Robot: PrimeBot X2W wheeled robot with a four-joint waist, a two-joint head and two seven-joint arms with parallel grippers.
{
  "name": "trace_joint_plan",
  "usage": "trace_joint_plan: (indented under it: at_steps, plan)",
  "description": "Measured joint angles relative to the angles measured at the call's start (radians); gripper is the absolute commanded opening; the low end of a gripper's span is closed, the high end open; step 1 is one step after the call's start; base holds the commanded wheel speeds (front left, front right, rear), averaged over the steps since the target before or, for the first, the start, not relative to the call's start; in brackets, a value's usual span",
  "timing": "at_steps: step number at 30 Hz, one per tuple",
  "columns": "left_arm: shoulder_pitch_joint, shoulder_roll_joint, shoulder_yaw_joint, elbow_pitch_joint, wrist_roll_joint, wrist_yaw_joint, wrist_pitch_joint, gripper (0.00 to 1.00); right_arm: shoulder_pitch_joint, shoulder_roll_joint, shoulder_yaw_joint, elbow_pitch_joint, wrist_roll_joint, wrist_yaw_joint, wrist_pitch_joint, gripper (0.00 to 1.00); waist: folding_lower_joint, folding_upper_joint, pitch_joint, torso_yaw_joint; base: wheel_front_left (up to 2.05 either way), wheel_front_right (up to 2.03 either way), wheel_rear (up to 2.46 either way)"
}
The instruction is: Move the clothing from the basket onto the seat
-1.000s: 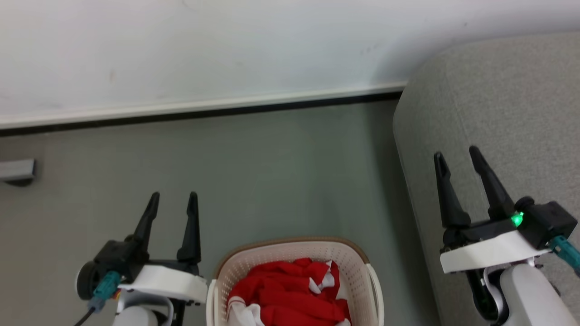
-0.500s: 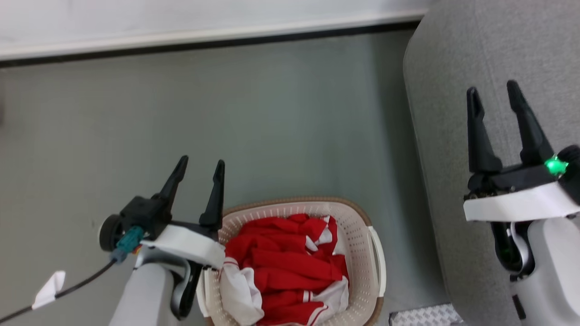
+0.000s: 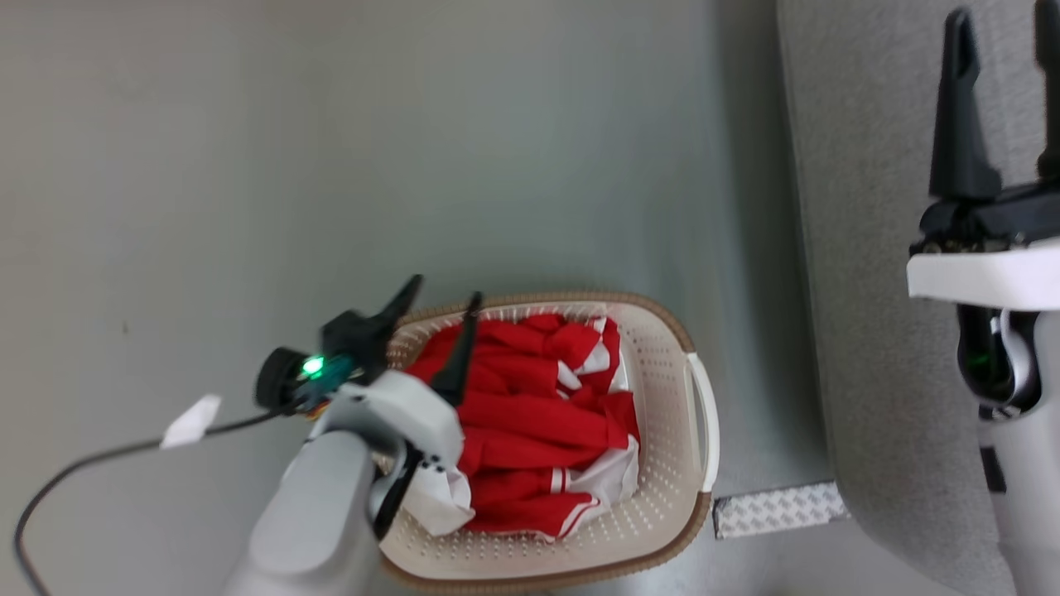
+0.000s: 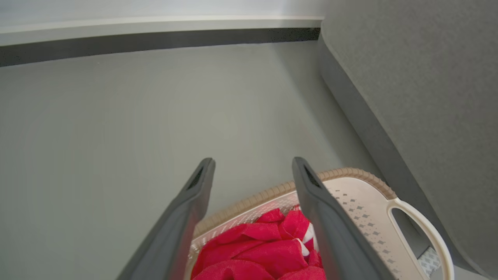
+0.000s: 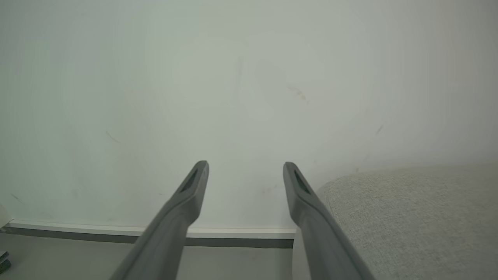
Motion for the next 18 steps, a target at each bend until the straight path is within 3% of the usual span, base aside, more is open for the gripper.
trace_joint_plan:
  at_steps: [9,18]
  plan:
    - [-0.16,0.013,-0.222,0.259,-0.108,-0.002,0.006,1.0,-0.076,0.004,-0.015,-0.019,-0.01,0.0,0.0,1.0,0.0,0.0,0.096,-0.01,0.0,0.0,0.0]
    - [-0.26,0.019,-0.488,0.414,-0.195,-0.002,0.104,1.0,-0.134,0.016,-0.01,-0.037,-0.025,0.0,0.0,1.0,-0.0001,0.0,0.153,-0.04,0.0,0.0,0.0]
